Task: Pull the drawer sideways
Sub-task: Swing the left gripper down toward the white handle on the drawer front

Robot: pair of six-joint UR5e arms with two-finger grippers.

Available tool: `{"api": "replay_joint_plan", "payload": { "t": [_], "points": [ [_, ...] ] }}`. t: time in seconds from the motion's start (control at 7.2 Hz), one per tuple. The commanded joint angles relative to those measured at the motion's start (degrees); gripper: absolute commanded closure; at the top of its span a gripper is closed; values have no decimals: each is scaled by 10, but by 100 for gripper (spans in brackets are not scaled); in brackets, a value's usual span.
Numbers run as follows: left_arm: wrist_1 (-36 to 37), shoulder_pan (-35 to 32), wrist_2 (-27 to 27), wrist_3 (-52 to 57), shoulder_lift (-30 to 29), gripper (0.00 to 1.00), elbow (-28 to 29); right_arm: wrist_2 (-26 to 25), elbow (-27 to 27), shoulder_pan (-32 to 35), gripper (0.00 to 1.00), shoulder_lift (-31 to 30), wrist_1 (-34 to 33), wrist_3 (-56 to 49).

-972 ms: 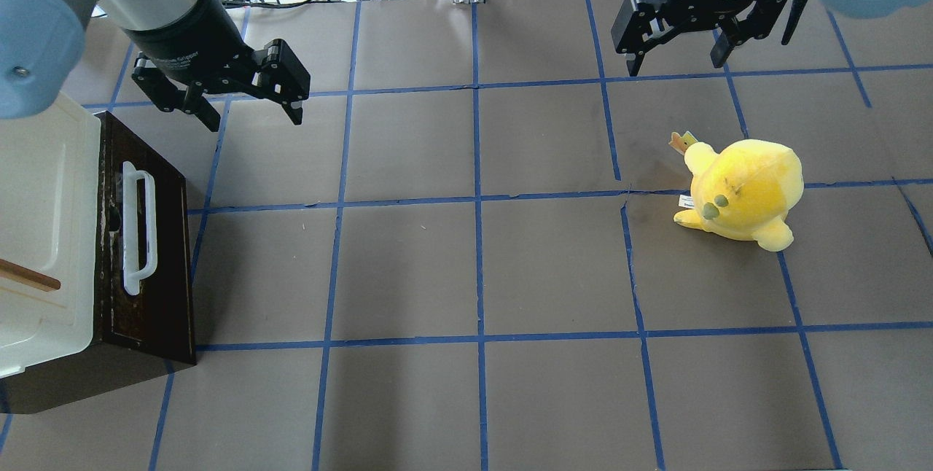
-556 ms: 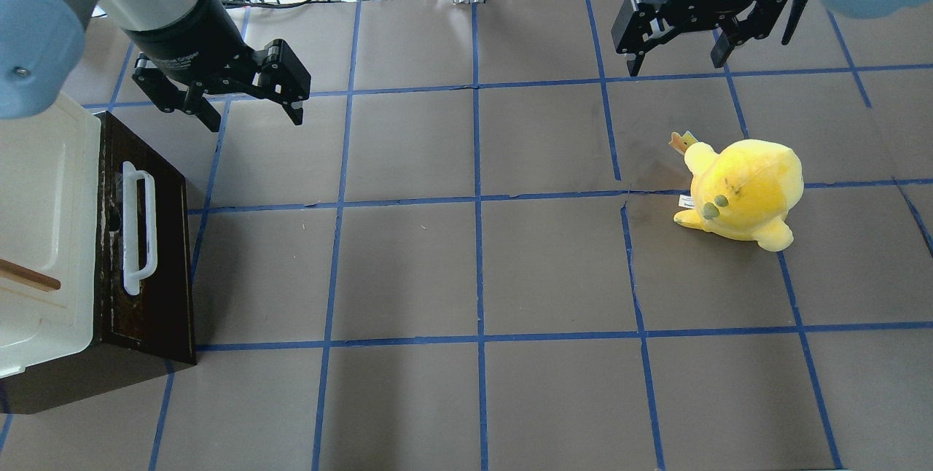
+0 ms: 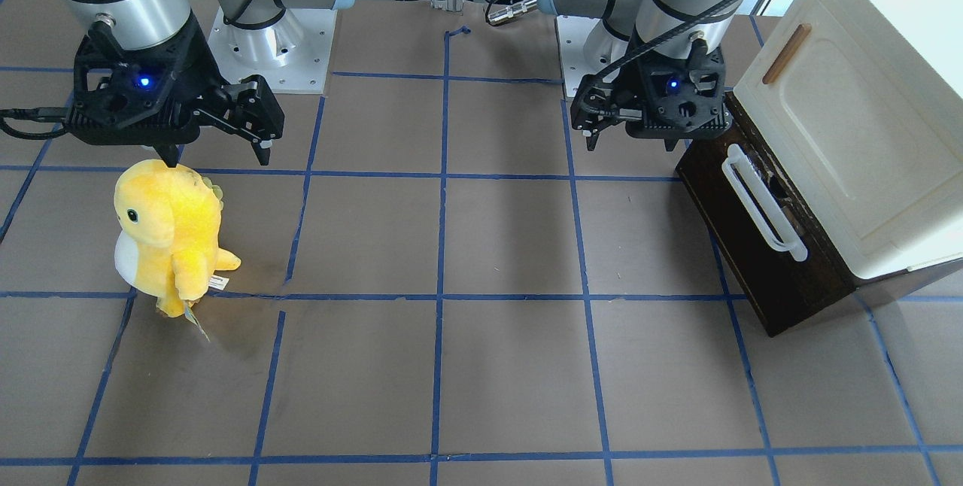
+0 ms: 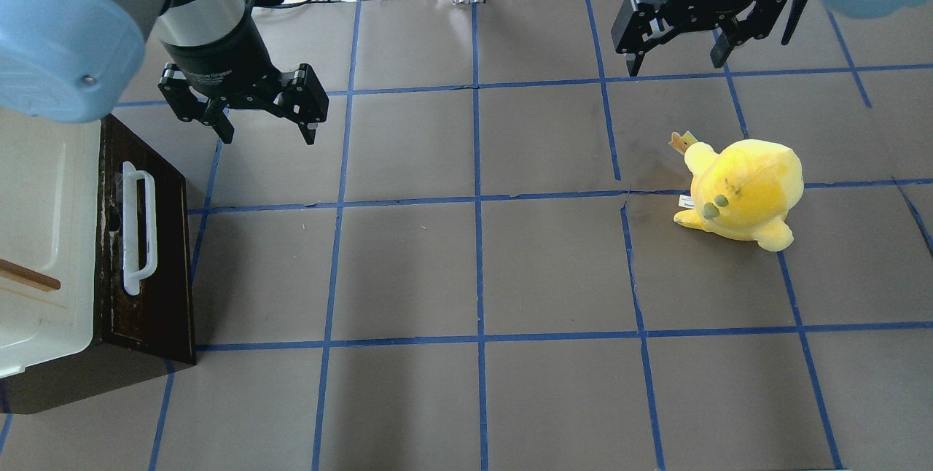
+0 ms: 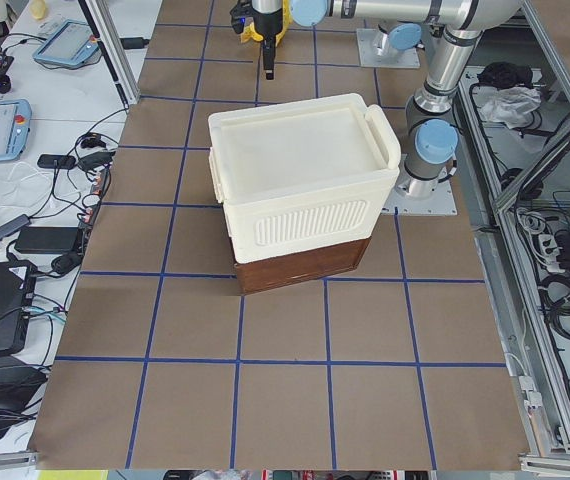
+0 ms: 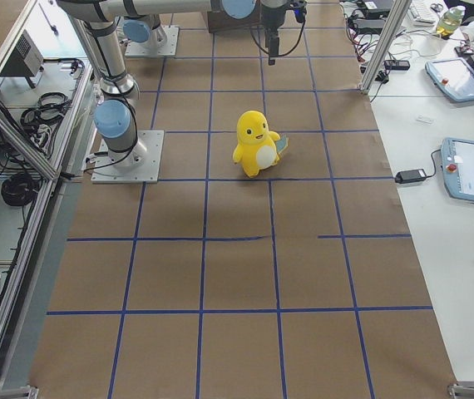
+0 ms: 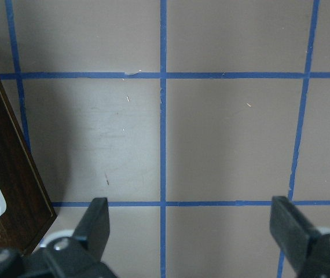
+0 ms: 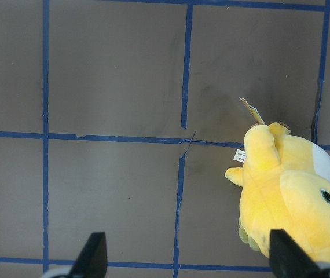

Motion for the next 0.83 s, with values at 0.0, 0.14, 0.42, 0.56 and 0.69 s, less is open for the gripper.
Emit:
{"api": "replay_joint_plan", "payload": {
  "t": [0.0, 0.14, 0.42, 0.56, 0.69],
  "points": [
    [2, -61, 127, -20, -40, 0, -23, -1, 0, 0, 0, 0, 0, 0],
    [2, -69, 173, -31, -60, 0, -41, 0, 0, 0, 0, 0, 0, 0],
    [2, -72, 347, -35, -90, 0, -104, 0, 0, 0, 0, 0, 0, 0],
    [2, -71, 421, -34, -105, 0, -127, -1, 0, 0, 0, 0, 0, 0],
    [1, -71, 489, -36, -123, 0, -149, 0, 0, 0, 0, 0, 0, 0]
  ]
}}
